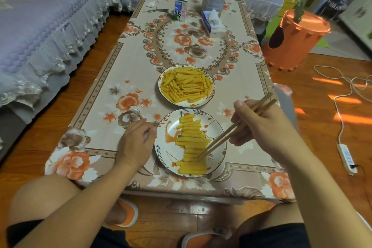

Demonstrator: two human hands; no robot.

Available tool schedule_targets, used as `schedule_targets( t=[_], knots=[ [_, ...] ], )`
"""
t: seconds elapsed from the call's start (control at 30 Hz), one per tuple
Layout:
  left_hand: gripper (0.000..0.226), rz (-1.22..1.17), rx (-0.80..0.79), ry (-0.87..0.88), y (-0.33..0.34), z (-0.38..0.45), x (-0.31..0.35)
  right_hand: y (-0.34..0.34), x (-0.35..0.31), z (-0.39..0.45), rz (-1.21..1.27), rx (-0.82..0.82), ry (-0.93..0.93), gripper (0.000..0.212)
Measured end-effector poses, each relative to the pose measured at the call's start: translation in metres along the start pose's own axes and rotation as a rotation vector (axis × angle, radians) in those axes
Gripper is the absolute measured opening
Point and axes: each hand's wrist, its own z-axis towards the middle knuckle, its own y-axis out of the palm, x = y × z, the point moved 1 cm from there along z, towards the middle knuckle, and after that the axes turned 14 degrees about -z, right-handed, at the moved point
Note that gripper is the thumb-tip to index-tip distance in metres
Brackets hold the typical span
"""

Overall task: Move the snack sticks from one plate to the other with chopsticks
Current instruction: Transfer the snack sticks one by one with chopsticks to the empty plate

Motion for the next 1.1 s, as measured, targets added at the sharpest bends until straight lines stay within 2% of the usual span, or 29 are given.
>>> schedule_targets(
  t=[0.07,0.23,0.4,0.53,0.6,0.67,0.9,1.1],
  knots=[
    [0.067,0.002,-0.003,-0.011,0.000,0.001,-0.001,-0.003,-0.001,0.000,0.004,0.011,-0.012,0.045],
    [0.066,0.003,-0.007,-0.018,0.001,0.002,-0.006,0.013,0.002,-0.005,-0.068,-0.093,-0.031,0.044],
    [0.067,0.006,-0.014,-0.032,0.001,0.002,-0.009,0.008,0.004,-0.003,-0.031,-0.085,-0.027,0.043],
    [0.069,-0.004,-0.018,-0.038,0.001,0.002,-0.010,-0.014,0.003,0.022,0.085,0.119,-0.063,0.039],
    [0.069,-0.001,-0.020,-0.046,0.001,0.002,-0.010,-0.017,0.008,0.045,0.096,0.257,-0.107,0.037],
    [0.067,-0.004,-0.020,-0.045,0.001,0.002,-0.010,-0.012,0.013,0.067,0.071,0.324,-0.144,0.034],
    [0.064,-0.003,-0.008,-0.017,0.001,0.002,-0.007,0.020,0.009,0.114,-0.073,0.238,-0.227,0.036],
    [0.060,-0.027,-0.003,0.003,0.001,0.002,-0.009,0.010,0.004,0.122,-0.093,0.229,-0.230,0.038]
  ],
)
